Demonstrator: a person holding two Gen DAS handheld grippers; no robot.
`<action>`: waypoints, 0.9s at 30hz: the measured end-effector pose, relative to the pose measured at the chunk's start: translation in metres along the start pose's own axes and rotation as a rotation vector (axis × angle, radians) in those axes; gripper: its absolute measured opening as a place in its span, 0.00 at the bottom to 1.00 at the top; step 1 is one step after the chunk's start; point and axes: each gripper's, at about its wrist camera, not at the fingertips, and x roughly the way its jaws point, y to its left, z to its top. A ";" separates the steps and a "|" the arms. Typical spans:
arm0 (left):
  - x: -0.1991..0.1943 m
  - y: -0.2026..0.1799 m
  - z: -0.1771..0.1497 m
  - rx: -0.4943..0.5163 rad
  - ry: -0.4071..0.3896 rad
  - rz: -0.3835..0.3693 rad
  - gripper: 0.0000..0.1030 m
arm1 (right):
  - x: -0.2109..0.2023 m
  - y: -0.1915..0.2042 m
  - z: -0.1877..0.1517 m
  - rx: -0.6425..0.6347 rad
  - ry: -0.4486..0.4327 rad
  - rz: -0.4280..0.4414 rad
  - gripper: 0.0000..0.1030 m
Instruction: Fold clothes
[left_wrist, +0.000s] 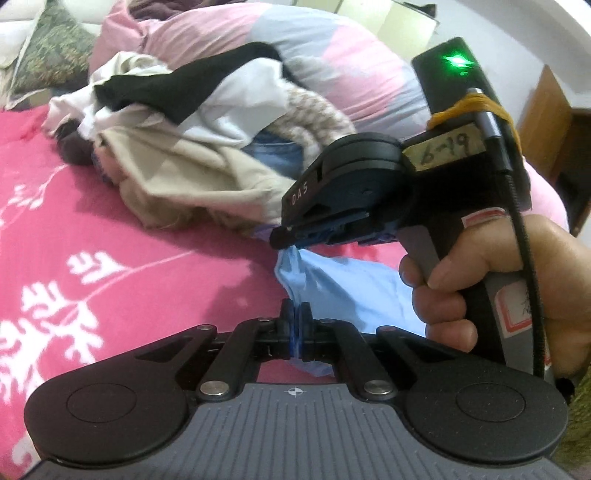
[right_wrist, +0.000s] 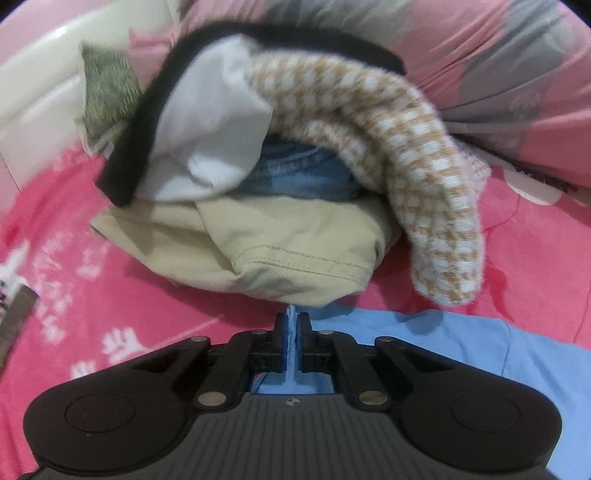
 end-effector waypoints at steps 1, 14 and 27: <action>-0.001 -0.004 0.002 0.009 0.001 -0.003 0.00 | -0.004 -0.003 0.001 0.015 -0.012 0.018 0.03; -0.016 -0.087 0.009 0.253 -0.056 -0.097 0.00 | -0.092 -0.077 -0.003 0.211 -0.260 0.122 0.03; 0.023 -0.155 -0.041 0.433 0.087 -0.170 0.00 | -0.105 -0.189 -0.092 0.450 -0.320 0.073 0.04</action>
